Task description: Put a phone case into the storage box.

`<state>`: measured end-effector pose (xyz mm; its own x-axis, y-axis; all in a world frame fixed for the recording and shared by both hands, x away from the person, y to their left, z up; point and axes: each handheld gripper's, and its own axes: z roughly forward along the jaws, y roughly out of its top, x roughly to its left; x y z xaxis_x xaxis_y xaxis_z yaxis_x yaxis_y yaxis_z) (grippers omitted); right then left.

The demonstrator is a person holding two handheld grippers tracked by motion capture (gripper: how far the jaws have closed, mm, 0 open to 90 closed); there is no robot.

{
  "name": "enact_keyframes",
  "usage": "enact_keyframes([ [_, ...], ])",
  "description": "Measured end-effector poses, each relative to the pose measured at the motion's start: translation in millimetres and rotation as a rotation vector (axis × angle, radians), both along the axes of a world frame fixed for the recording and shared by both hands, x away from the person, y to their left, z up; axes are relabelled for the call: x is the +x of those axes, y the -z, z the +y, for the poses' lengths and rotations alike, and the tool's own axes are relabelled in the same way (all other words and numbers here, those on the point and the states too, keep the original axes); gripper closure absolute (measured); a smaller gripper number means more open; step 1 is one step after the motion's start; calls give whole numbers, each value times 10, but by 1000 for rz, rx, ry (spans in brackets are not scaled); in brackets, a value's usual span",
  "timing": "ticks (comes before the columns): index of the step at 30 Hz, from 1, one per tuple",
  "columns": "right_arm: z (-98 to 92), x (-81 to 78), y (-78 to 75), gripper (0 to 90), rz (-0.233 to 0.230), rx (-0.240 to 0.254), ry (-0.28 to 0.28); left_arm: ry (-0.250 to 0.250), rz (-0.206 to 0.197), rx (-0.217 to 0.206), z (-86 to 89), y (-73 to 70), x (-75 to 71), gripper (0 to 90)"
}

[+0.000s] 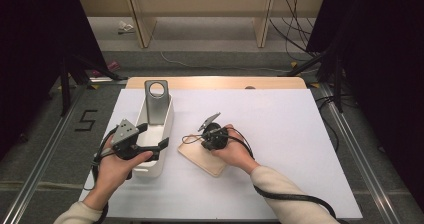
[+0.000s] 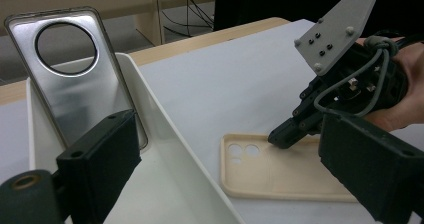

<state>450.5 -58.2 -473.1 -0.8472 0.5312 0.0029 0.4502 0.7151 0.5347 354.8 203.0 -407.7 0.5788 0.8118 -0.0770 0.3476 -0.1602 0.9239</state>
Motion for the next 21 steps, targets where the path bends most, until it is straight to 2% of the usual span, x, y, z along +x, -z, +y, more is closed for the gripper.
enact_keyframes([
  [1, -16, 11, 3, 900, -14, -6, -3, 0, 0, -1, -3, 0, -1, 92],
  [5, -87, 25, -17, 900, 11, -16, 48, 4, -2, 0, -13, -4, -6, 92],
  [13, -289, 50, -41, 900, 27, -43, 139, 9, -4, 4, -32, -6, -13, 95],
  [21, -389, 28, -53, 900, 33, -60, 170, 14, -5, 6, -49, -10, -23, 96],
])
